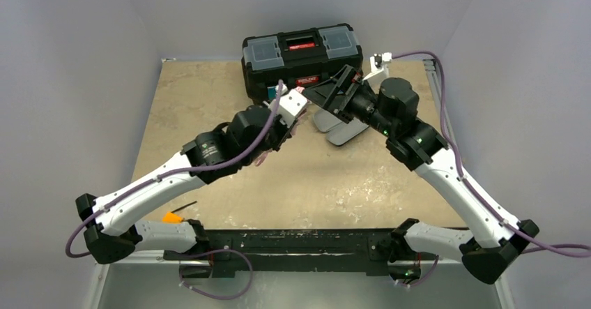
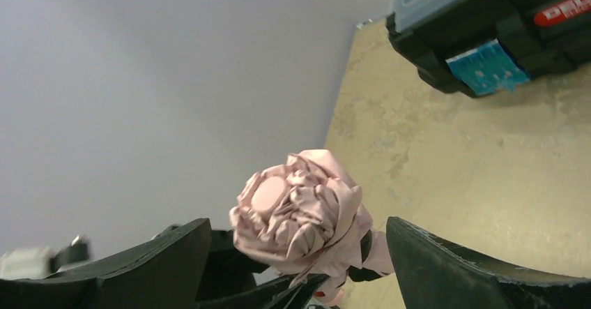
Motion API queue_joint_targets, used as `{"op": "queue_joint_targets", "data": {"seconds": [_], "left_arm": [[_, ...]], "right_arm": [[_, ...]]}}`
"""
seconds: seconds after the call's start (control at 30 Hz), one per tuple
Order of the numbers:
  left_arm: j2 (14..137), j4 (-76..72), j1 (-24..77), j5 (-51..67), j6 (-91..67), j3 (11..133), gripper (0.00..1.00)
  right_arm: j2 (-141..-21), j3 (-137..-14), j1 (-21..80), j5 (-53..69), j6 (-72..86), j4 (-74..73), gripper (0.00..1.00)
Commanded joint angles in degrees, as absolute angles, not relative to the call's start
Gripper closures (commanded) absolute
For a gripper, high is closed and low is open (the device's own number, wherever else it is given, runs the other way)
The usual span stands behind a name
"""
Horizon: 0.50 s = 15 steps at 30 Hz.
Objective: Put away the umbrella
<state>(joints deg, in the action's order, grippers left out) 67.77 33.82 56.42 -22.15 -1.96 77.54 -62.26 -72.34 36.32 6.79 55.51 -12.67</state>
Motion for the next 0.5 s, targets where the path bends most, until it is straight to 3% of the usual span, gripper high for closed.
{"op": "queue_joint_targets", "data": {"seconds": [0.0, 0.47], "left_arm": [[67.57, 22.59, 60.81, -39.46, 9.50, 77.65, 1.00], [73.80, 6.00, 67.75, -52.67, 28.89, 71.32, 1.00]], "right_arm": [[-65.60, -77.81, 36.38, 7.01, 59.87, -19.50, 0.01], [-67.88, -76.12, 36.38, 11.61, 63.76, -17.44, 0.01]]}}
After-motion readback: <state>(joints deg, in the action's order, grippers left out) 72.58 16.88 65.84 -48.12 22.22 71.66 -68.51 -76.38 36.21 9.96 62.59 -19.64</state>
